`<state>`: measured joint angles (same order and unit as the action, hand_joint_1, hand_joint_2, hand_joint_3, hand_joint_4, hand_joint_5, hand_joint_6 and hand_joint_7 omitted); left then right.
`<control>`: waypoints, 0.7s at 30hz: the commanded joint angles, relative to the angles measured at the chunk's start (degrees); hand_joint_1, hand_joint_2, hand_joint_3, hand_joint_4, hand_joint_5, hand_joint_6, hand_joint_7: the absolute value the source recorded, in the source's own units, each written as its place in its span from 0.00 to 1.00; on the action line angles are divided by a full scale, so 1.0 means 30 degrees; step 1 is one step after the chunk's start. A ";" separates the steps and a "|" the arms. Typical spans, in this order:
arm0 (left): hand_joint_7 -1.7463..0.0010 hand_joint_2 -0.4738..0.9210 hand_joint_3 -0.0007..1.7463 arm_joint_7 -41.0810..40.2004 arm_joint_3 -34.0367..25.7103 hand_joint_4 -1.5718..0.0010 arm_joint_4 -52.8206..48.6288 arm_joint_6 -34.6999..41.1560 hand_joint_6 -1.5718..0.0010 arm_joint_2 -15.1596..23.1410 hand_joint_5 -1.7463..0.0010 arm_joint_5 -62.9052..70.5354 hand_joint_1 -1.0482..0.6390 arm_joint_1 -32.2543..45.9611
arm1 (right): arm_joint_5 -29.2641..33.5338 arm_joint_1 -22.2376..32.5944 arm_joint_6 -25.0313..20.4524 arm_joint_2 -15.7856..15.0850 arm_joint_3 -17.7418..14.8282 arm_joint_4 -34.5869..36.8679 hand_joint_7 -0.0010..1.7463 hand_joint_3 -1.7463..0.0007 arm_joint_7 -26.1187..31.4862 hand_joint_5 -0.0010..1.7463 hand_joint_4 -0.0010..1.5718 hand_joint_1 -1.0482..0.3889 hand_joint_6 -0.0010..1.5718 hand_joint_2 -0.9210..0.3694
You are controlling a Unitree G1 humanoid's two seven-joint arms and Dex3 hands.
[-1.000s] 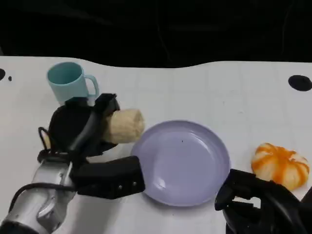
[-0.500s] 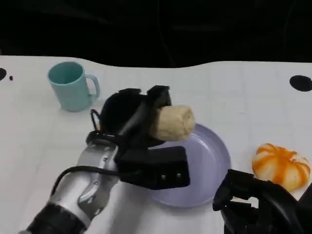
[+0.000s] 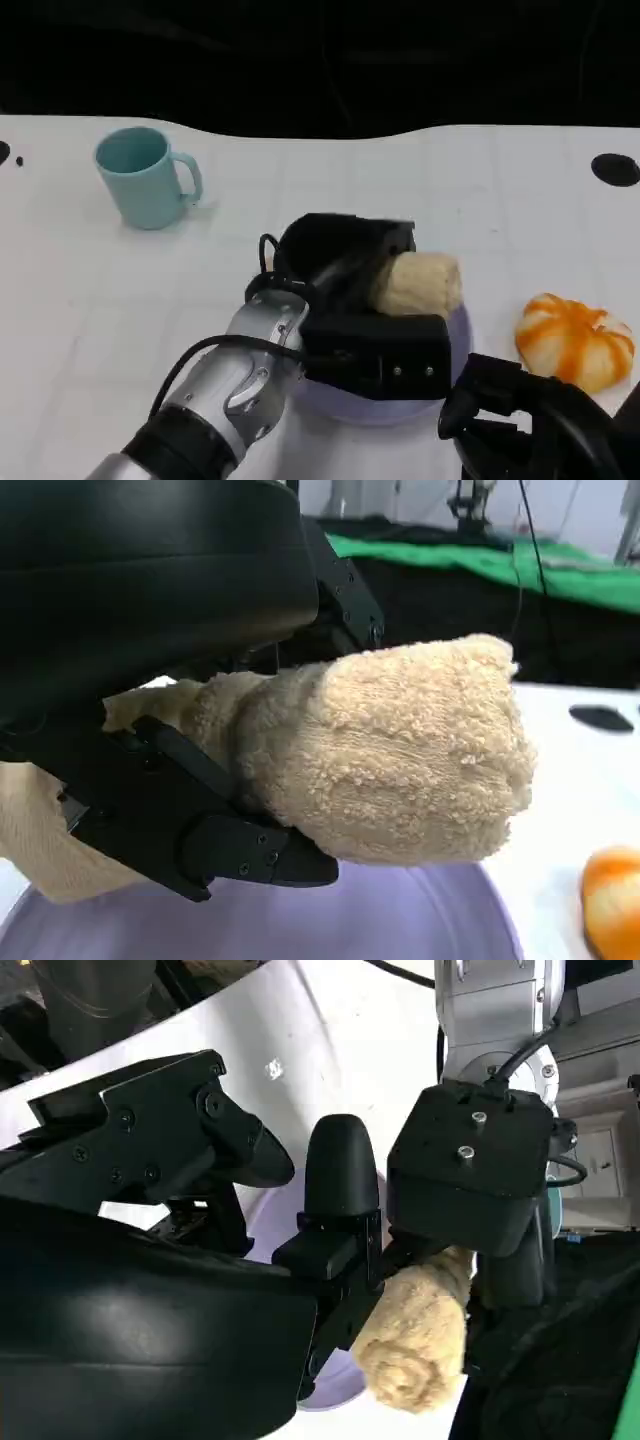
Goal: Grasp the towel on the left side of the plate with the left hand and place it into the plate.
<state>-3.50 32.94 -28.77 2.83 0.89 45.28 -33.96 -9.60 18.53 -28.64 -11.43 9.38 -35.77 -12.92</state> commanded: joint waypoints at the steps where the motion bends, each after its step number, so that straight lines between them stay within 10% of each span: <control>1: 0.83 0.98 0.13 0.1519 0.0212 0.63 0.0322 0.0087 0.50 0.0336 0.28 -0.0223 0.44 -0.0404 | 0.0084 0.0088 0.0113 -0.0229 -0.0106 -0.0236 0.92 0.45 -0.0026 1.00 0.45 0.67 0.35 0.15; 4: 0.97 1.00 0.10 0.2724 0.0572 0.73 0.1053 0.0803 0.66 0.0648 0.67 0.0251 0.34 -0.0438 | 0.0062 0.0039 0.0186 -0.0227 -0.0148 -0.0145 0.92 0.45 -0.0068 1.00 0.45 0.67 0.35 0.15; 7: 1.00 1.00 0.10 0.3605 0.0782 0.80 0.1766 0.1601 0.78 0.0865 0.81 0.0663 0.26 -0.0405 | 0.0037 0.0023 0.0256 -0.0215 -0.0191 -0.0071 0.92 0.45 -0.0108 1.00 0.45 0.67 0.35 0.15; 21: 0.99 1.00 0.21 0.6496 0.0532 0.93 0.5929 0.2602 0.95 0.3067 0.87 0.1196 0.06 0.0314 | -0.0009 0.0122 0.0039 -0.0230 -0.0393 -0.0354 0.91 0.45 -0.0063 1.00 0.45 0.67 0.36 0.15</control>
<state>14.85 35.54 -12.72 10.54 8.25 48.79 -33.73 -9.63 18.65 -28.39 -11.48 8.89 -35.78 -13.21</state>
